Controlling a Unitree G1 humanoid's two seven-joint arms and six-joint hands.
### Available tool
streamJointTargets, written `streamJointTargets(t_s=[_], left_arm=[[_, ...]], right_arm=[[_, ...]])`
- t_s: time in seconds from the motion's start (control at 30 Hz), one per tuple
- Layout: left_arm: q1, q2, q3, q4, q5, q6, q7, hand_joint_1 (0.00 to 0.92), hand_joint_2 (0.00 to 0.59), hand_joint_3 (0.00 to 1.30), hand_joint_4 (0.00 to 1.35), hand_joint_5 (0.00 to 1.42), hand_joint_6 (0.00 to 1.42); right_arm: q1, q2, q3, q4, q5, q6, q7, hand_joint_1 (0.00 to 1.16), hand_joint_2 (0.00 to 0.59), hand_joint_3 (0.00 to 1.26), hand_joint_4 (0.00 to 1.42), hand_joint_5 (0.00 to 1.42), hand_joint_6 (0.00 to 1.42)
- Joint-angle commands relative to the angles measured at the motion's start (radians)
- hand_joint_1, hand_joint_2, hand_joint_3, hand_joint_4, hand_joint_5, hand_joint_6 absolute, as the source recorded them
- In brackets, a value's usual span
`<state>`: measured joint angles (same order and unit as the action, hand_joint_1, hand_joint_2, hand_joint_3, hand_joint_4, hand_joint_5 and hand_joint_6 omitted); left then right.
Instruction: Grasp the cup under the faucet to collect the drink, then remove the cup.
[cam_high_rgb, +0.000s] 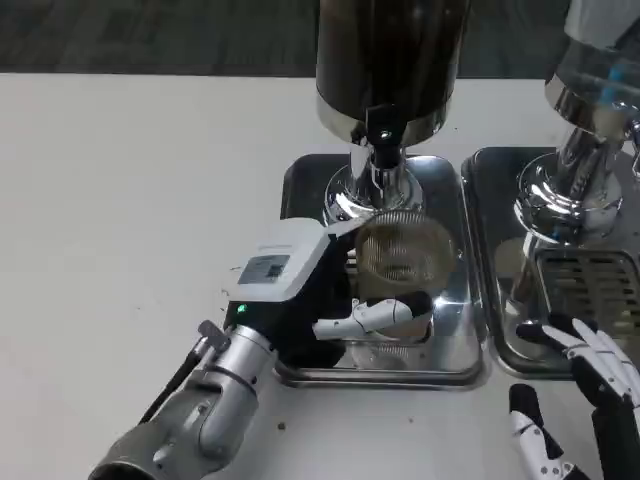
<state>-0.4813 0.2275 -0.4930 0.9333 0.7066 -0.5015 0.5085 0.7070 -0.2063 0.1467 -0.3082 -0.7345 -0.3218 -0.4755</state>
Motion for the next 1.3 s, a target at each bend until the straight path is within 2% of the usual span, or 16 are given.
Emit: streamJointTargets(t_s=[0.03, 0.5, 0.77, 1.07, 1.3], left_arm=[[-0.017, 0.024, 0.006, 0.024, 0.016, 0.044, 0.019, 0.079, 0.116, 0.33, 0.38, 0.69, 0.66], [-0.035, 0.055, 0.008, 0.055, 0.016, 0.064, 0.02, 0.067, 0.12, 0.33, 0.38, 0.67, 0.66], [-0.022, 0.072, 0.001, 0.046, 0.008, 0.04, -0.032, 0.0, 0.076, 0.25, 0.32, 0.61, 0.58], [0.008, 0.091, 0.018, -0.008, -0.019, 0.034, -0.084, 0.0, 0.074, 0.26, 0.32, 0.59, 0.57], [0.054, 0.129, 0.04, -0.097, -0.045, 0.037, -0.119, 0.0, 0.073, 0.25, 0.29, 0.55, 0.55]], right_arm=[[-0.01, 0.0, -0.005, 0.012, 0.01, -0.012, 0.004, 0.36, 0.47, 0.33, 0.16, 0.13, 0.24], [-0.021, -0.002, -0.008, 0.033, 0.034, -0.026, 0.002, 0.36, 0.47, 0.33, 0.17, 0.15, 0.25], [-0.039, -0.001, -0.017, 0.048, 0.037, -0.034, -0.003, 0.36, 0.47, 0.33, 0.17, 0.15, 0.26], [-0.048, 0.003, -0.028, 0.058, 0.046, -0.039, -0.003, 0.36, 0.47, 0.33, 0.17, 0.16, 0.28], [-0.063, 0.003, -0.026, 0.075, 0.053, -0.044, 0.0, 0.36, 0.47, 0.33, 0.17, 0.16, 0.28]])
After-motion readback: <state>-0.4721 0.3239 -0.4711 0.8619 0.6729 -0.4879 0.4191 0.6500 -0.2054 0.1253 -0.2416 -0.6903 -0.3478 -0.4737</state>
